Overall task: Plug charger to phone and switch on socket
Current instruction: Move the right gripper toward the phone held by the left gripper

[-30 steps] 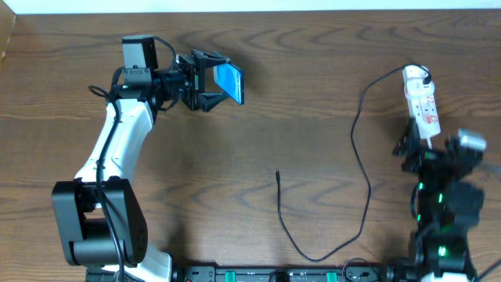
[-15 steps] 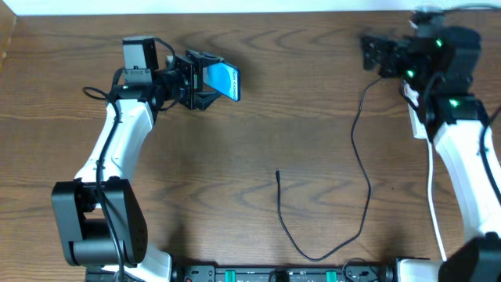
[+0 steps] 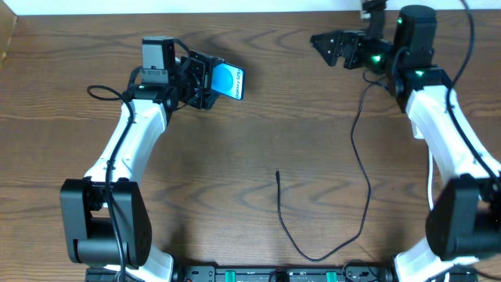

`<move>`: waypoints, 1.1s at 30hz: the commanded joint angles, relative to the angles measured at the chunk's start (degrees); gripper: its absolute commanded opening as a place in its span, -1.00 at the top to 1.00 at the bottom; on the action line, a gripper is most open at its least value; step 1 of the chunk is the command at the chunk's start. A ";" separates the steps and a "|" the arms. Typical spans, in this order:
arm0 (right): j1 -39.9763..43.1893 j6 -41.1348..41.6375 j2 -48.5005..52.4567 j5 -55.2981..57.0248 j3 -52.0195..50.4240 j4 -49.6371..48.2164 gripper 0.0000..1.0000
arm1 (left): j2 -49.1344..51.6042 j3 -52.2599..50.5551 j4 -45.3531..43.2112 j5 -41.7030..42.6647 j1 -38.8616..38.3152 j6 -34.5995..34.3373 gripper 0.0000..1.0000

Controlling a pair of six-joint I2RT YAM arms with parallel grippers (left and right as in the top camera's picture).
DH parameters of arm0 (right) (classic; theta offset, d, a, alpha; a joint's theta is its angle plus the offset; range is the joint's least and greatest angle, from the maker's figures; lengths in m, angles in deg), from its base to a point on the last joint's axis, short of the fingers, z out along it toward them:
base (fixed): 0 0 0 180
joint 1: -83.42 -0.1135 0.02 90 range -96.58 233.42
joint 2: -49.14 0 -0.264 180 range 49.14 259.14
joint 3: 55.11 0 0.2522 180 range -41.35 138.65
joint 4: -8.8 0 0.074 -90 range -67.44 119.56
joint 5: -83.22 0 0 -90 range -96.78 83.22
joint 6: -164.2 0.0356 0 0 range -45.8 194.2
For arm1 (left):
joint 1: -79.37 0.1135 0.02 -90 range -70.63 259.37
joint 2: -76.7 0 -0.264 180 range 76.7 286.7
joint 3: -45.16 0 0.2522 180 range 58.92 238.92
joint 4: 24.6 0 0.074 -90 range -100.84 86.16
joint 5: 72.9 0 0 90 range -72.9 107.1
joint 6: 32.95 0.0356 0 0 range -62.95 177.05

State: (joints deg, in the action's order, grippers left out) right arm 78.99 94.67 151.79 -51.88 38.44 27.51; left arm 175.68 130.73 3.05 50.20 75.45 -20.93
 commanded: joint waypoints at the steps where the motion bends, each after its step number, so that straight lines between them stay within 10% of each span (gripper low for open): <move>1: -0.48 4.87 3.02 -12.31 1.81 -3.13 -0.99 | -1.36 0.44 -0.52 -1.29 -0.59 -2.19 0.85; 33: -13.51 2.56 6.86 2.80 0.98 0.24 -0.99 | -1.36 0.44 -1.62 -8.26 -7.65 -16.33 0.85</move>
State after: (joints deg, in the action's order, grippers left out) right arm 65.70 98.74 158.09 -50.37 38.60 27.67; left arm 175.68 130.73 2.13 42.22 68.00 -32.51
